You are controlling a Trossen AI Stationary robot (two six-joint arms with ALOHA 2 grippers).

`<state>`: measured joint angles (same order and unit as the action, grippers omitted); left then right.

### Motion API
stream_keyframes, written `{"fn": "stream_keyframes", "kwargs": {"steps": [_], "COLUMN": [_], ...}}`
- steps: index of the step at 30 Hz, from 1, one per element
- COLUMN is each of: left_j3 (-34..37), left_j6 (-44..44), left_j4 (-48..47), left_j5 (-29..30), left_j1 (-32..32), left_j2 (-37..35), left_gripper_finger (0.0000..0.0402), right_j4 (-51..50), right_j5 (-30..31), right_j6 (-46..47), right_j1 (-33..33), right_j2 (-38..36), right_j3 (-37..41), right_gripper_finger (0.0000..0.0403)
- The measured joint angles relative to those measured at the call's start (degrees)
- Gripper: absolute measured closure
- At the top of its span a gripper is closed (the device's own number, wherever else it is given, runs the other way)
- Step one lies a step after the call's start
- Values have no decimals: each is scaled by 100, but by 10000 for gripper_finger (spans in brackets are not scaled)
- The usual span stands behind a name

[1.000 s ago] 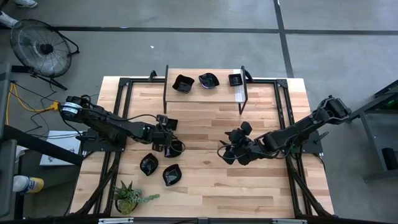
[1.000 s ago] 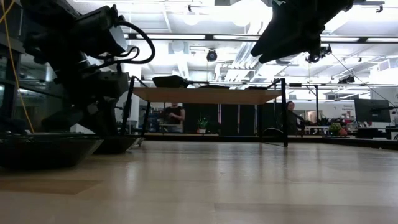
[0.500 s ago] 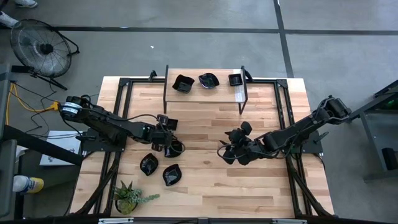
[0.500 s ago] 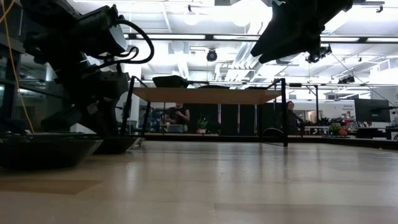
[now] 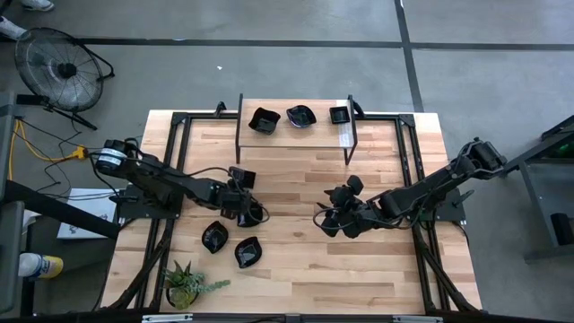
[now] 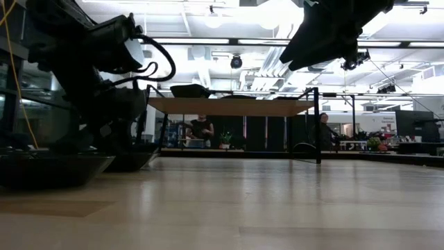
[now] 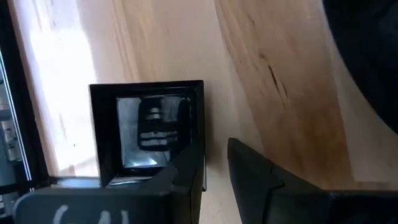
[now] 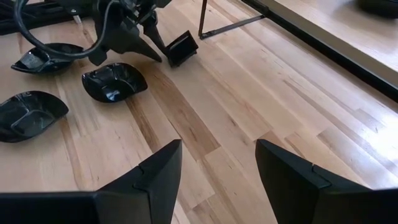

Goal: Pick & Place Mini shaped plates
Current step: Stack the black square plate on top of the black square plate on the shelf

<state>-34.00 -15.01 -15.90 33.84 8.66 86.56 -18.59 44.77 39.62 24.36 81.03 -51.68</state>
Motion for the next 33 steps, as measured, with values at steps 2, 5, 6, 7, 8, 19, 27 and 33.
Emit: {"fn": "stream_keyframes", "kwargs": {"steps": [2, 5, 6, 7, 8, 19, 27, 33], "left_j3": [0, 2, 4, 4, 4, 5, 7, 7], "left_j6": [5, 9, 11, 9, 9, -111, -185, -301], "left_j4": [4, -7, -12, -10, -9, -7, -7, 45], "left_j5": [8, 91, 114, 128, 134, 310, 454, 486], "left_j1": [-2, -2, -4, -4, -4, -4, -4, -4], "left_j2": [-3, -2, -2, -2, -2, -2, -2, -2], "left_gripper_finger": [330, 330, 330, 330, 330, 330, 330, 330], "right_j4": [0, 2, 1, 0, 0, 0, 0, 0], "right_j5": [-7, 3, 12, 27, 36, 50, 52, 82], "right_j6": [0, 0, 0, 0, 0, 0, -1, -2], "right_j1": [0, 1, 0, 0, 0, 0, 0, 0], "right_j2": [0, 0, 0, 1, 0, 2, 2, 0], "right_j3": [0, 0, 0, 0, 0, 0, 0, 0], "right_gripper_finger": [202, 202, 202, 203, 203, 202, 202, 203]}}
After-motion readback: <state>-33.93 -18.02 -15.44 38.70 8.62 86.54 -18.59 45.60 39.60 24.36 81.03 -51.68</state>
